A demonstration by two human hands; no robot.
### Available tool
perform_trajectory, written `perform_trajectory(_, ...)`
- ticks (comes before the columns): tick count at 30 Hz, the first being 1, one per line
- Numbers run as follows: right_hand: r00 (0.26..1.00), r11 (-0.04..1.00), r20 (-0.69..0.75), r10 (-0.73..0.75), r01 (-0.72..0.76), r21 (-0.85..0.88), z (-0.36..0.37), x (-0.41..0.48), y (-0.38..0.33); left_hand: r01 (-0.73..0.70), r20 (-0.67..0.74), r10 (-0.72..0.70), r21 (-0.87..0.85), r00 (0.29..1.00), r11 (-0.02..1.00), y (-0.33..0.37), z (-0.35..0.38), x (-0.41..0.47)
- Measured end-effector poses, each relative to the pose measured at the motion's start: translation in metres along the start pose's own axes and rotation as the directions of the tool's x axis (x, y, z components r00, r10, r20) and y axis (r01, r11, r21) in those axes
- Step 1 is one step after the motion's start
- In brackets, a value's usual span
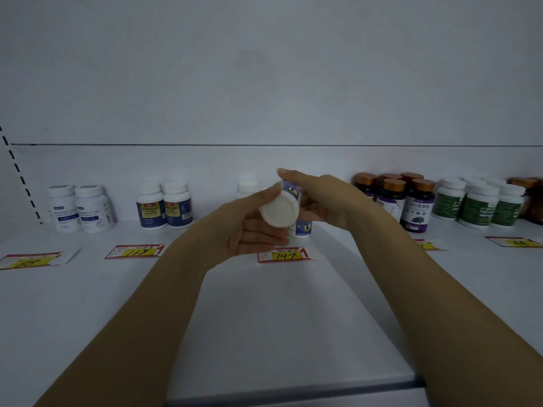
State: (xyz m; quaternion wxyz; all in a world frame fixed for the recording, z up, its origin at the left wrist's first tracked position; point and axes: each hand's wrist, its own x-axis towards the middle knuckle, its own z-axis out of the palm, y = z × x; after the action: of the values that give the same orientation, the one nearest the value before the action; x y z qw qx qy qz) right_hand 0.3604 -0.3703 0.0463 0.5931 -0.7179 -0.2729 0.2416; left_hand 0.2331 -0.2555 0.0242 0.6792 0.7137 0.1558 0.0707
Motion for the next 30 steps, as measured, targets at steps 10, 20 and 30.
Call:
perform_trajectory(10, 0.999, 0.999, -0.006, -0.050, 0.050, 0.014, 0.001, 0.004, 0.001, -0.019, -0.017, 0.019, -0.008, 1.000, 1.000, 0.000, -0.002, -0.002)
perform_trajectory(20, 0.845, 0.845, -0.031, -0.534, 0.534, 0.022, -0.001, -0.006, -0.007, -0.353, -0.204, 0.456, 0.396, 0.866, 0.848, -0.006, 0.003, 0.006)
perform_trajectory(30, 0.847, 0.837, 0.031, -0.531, 0.530, -0.134, -0.004, -0.011, -0.010, -0.372, -0.218, 0.532, 0.506, 0.818, 0.778, -0.012, 0.002, 0.011)
